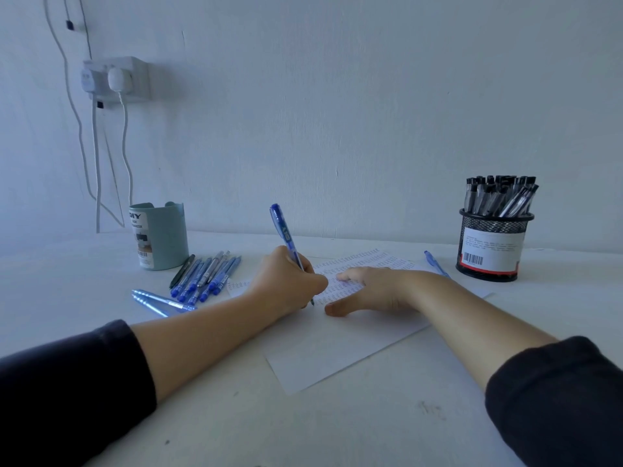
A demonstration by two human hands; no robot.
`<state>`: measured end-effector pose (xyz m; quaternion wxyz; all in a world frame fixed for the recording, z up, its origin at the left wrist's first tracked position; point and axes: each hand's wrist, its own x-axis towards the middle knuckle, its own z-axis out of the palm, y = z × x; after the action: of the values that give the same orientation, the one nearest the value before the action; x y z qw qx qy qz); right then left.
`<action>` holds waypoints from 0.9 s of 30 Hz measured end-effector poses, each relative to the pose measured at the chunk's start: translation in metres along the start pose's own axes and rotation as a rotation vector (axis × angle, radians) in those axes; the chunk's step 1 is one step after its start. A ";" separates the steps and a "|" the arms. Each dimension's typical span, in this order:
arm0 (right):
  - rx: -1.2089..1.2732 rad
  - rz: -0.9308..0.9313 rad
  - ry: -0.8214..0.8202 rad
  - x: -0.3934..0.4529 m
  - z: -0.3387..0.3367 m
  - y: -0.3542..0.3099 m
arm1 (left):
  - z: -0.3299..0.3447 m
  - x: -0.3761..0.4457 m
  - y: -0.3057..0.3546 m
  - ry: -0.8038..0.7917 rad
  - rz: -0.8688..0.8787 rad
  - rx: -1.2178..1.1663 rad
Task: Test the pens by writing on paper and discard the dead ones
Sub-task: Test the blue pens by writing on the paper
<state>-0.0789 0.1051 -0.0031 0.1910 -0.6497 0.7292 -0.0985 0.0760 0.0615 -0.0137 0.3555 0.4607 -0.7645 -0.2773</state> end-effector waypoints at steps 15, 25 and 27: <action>-0.013 -0.009 0.005 -0.004 -0.001 0.001 | -0.015 0.007 0.002 0.147 -0.078 -0.575; 0.024 -0.022 0.003 -0.002 -0.003 0.002 | -0.026 0.019 -0.003 0.239 -0.071 -0.605; 0.029 -0.019 -0.002 -0.003 -0.003 0.001 | -0.024 0.019 -0.004 0.219 -0.066 -0.611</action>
<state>-0.0810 0.1078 -0.0007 0.2001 -0.6537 0.7214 -0.1100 0.0913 0.0408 0.0031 0.5483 0.3845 -0.5877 -0.4541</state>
